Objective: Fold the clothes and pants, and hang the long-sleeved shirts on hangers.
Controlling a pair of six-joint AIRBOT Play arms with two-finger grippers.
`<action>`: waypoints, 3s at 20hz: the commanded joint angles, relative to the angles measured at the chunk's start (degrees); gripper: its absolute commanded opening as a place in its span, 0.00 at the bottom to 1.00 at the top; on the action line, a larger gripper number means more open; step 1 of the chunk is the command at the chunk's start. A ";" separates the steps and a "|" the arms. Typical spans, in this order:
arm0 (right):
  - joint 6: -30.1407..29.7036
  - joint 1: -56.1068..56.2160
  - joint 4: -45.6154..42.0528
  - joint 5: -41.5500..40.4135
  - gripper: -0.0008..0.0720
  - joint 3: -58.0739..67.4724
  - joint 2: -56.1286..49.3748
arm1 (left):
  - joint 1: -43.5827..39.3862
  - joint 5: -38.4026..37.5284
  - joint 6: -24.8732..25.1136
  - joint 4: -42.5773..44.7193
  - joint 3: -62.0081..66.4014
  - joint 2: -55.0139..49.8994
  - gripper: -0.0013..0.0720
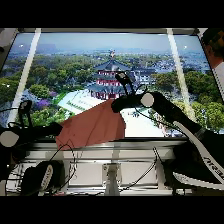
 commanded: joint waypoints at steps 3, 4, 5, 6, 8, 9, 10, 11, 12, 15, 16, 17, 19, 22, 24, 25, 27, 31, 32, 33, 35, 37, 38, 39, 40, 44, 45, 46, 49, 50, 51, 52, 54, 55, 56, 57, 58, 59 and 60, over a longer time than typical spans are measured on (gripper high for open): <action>0.90 -2.56 -3.37 0.24 0.68 1.29 -1.68 | 0.07 12.94 -0.37 0.26 -0.50 -1.49 0.98; 1.88 -4.35 -4.57 2.99 0.68 2.29 -1.68 | 0.07 14.19 -0.35 0.11 -0.50 -1.49 0.98; 2.14 -6.75 -5.66 6.60 0.68 3.43 -1.68 | 0.07 14.73 -0.35 0.13 -0.50 -1.49 0.98; 2.08 -9.51 -6.21 10.43 0.68 4.44 -1.68 | 0.07 14.86 -0.35 0.13 -0.50 -1.49 0.98; 2.05 -15.85 -5.64 18.71 0.68 5.62 -1.68 | 0.07 14.86 -0.35 0.13 -0.50 -1.49 0.98; 2.03 -18.86 -4.74 23.23 0.68 5.60 -1.75 | 0.07 14.88 -0.35 0.11 -0.50 -1.49 0.98; 1.79 -21.18 -3.28 27.78 0.68 5.60 -1.99 | 0.07 14.88 -0.35 0.11 -0.50 -1.49 0.98; 0.96 -23.06 -1.05 32.57 0.68 5.57 -2.40 | 0.07 14.88 -0.35 0.11 -0.50 -1.49 0.98; 0.96 -24.15 0.90 35.87 0.75 5.55 -2.93 | 0.07 14.88 -0.35 0.11 -0.50 -1.49 0.98; 1.18 -23.45 5.42 37.81 0.87 4.33 -5.33 | 0.07 14.88 -0.35 0.09 -0.50 -1.49 0.98; 1.29 -22.40 5.84 37.42 0.91 3.69 -6.56 | 0.07 14.88 -0.35 0.02 -0.50 -1.49 0.98; 1.68 -21.35 6.05 37.29 0.91 3.26 -7.87 | 0.07 14.88 -0.35 -0.42 -0.50 -1.49 0.98; 1.97 -19.34 7.69 37.05 0.91 2.73 -10.86 | 0.04 14.88 -0.35 -1.92 -0.50 -1.49 0.97; 2.08 -17.09 13.40 35.54 0.91 2.69 -14.73 | 0.04 14.86 -0.35 -4.02 -0.50 -1.49 0.97; 2.10 -16.13 14.67 34.05 0.91 2.69 -16.31 | 0.02 14.88 -0.35 -5.14 -0.50 -1.49 0.97; 2.27 -15.91 14.62 33.81 0.91 2.69 -17.07 | 0.02 14.88 -0.35 -5.55 -0.50 -1.49 0.97; 3.61 -15.85 14.71 33.73 0.91 2.69 -18.69 | 0.02 14.86 -0.35 -5.99 -0.50 -1.49 0.97; 4.24 -15.65 17.49 31.93 0.92 2.69 -21.09 | 0.02 14.88 -0.35 -5.99 -0.50 -1.49 0.97; 4.24 -15.23 18.16 30.67 0.92 2.69 -21.31 | 0.02 14.88 -0.35 -5.99 -0.50 -1.49 0.97; 4.24 -14.60 18.69 29.03 0.92 2.69 -21.51 | 0.02 14.88 -0.35 -5.99 -0.50 -1.49 0.97; 4.28 -12.83 19.67 25.46 0.91 2.69 -21.51 | 0.02 14.88 -0.35 -5.99 -0.50 -1.49 0.97; 4.22 -11.10 21.62 23.91 0.82 2.69 -21.51 | 0.02 14.88 -0.35 -5.97 -0.50 -1.49 0.97; 4.22 -10.14 22.43 23.61 0.61 2.69 -21.51 | 0.02 14.88 -0.35 -5.99 -0.50 -1.49 0.97; 4.20 -9.33 22.93 23.39 0.38 2.71 -21.49 | 0.02 14.88 -0.35 -5.99 -0.50 -1.49 0.97; 4.17 -8.52 23.34 23.08 0.16 2.71 -21.49 | 0.02 14.88 -0.35 -5.97 -0.50 -1.49 0.97; -0.57 -7.61 23.65 21.64 0.02 4.63 -21.22 | 0.02 15.85 -0.28 -5.95 -0.50 -1.49 0.97; -1.03 -8.24 23.54 21.59 0.02 6.19 -20.92 | 0.02 17.18 -0.26 -5.95 -0.50 -1.49 0.97; -1.01 -9.14 23.15 21.18 0.02 8.00 -20.52 | 0.02 19.41 -0.28 -5.97 -0.50 -1.49 0.97; -0.28 -13.88 20.35 17.53 0.02 14.21 -18.47 | 0.02 27.41 -0.31 -5.99 -0.50 -1.49 0.97; 0.00 -15.93 19.63 16.61 0.02 16.02 -17.70 | 0.02 29.49 -0.31 -5.99 -0.50 -1.49 0.97; 0.35 -18.47 18.64 16.11 0.02 17.86 -16.76 | 0.02 31.04 -0.31 -5.99 -0.50 -1.49 0.97; 1.05 -21.16 17.22 16.02 0.02 19.41 -15.69 | 0.02 31.80 -0.31 -5.97 -0.50 -1.49 0.97; 1.36 -26.99 13.64 16.06 0.02 21.73 -13.49 | 0.02 31.98 -0.28 -5.95 -0.50 -1.51 0.97; 2.60 -30.03 11.56 16.04 0.02 22.45 -12.39 | 0.02 32.00 -0.26 -5.95 -0.50 -1.51 0.97; 4.04 -33.46 9.11 16.00 0.02 23.02 -11.26 | 0.02 32.00 -0.07 -5.92 -0.50 -1.51 0.97; 4.70 -36.81 7.26 15.63 0.02 23.12 -10.21 | 0.02 32.00 -0.09 -5.90 -0.50 -1.53 0.97; 5.38 -40.52 5.42 15.21 0.02 23.12 -9.14 | 0.02 32.00 -0.09 -5.92 -0.50 -1.53 0.97; 5.62 -44.06 4.09 14.80 0.02 23.12 -8.26 | 0.02 32.00 -0.07 -5.90 -0.50 -1.53 0.97; 5.97 -48.06 3.34 14.29 0.02 23.12 -7.39 | 0.02 32.00 -0.07 -5.86 -0.50 -1.57 0.97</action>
